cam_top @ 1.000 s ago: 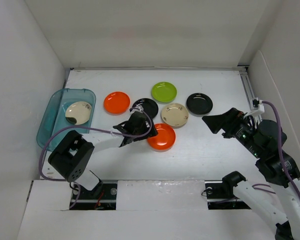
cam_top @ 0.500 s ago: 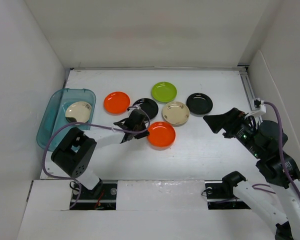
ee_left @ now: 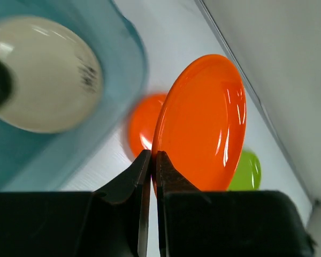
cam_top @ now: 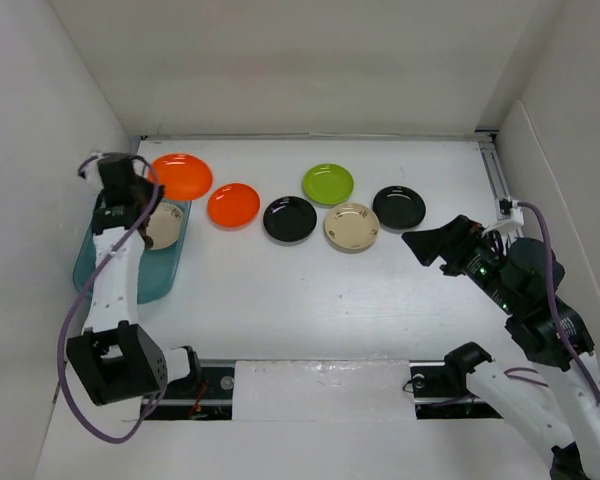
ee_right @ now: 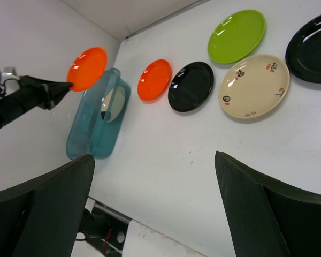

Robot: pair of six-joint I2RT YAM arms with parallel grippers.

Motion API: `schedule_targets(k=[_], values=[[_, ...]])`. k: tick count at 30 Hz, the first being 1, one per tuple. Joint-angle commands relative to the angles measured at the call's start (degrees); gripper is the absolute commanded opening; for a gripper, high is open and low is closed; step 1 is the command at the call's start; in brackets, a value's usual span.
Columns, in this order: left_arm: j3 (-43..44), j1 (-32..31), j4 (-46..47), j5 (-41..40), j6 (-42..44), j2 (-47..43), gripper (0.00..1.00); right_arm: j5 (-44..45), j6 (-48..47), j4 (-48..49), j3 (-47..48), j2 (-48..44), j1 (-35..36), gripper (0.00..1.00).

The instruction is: Place the plates into the plastic bin on the countertop

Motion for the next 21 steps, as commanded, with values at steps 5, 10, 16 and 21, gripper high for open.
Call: schedule_targets(k=[5,10,16,21], values=[[7.93,15.92,-7.46,1.45,2.94,8.68,0.0,-1.95,-1.33,4.73,-0.59,1.43,-0.36,1.0],[7.33,18.21,-6.85,-2.76,2.42,14.05,0.0,-1.43,-2.48,4.73,-0.59,1.43,-0.36,1.0],[6.79,18.21,-5.18,-2.77,1.89,17.57,0.0,-1.43,-2.48,5.25,-1.73,0.9,-0.36,1.0],[8.81,18.21,-5.18,-2.77,2.42,16.35,0.76,-1.43,-2.48,5.25,-1.73,0.9,-0.36,1.0]])
